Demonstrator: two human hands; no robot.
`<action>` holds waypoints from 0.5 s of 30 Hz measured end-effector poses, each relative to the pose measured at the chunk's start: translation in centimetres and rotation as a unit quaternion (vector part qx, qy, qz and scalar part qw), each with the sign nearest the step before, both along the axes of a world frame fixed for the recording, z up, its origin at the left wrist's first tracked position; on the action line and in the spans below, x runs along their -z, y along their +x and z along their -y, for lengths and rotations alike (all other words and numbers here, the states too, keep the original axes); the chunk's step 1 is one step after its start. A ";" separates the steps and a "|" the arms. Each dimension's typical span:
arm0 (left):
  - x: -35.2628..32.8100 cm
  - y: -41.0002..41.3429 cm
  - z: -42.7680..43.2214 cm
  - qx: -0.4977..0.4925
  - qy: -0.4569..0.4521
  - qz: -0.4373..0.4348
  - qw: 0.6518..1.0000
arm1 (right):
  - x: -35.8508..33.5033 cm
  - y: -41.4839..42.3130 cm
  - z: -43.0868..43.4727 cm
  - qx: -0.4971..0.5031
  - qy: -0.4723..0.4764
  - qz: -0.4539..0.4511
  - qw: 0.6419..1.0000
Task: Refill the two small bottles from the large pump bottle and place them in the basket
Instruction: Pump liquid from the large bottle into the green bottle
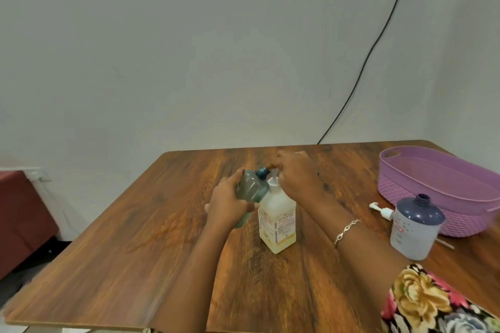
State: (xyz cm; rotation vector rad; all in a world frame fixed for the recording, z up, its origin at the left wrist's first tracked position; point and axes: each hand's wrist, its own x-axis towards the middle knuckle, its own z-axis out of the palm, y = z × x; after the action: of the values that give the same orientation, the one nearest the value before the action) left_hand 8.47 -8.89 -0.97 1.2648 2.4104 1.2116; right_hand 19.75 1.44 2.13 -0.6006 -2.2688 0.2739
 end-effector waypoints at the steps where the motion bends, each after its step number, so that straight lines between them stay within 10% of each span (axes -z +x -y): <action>1: 0.0 -0.1 -0.1 -0.005 -0.006 0.005 1.000 | 0.0 -0.2 0.1 0.010 0.001 -0.003 1.000; 15: -0.7 -0.1 0.1 -0.011 -0.036 -0.015 0.999 | 0.2 -0.8 -0.1 0.030 -0.001 -0.006 1.000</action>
State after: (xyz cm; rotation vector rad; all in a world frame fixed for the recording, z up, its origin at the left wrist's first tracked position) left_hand 8.37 -8.96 -0.28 1.2478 2.4703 1.1075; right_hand 18.90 1.58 1.89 -0.6646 -2.2355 0.2507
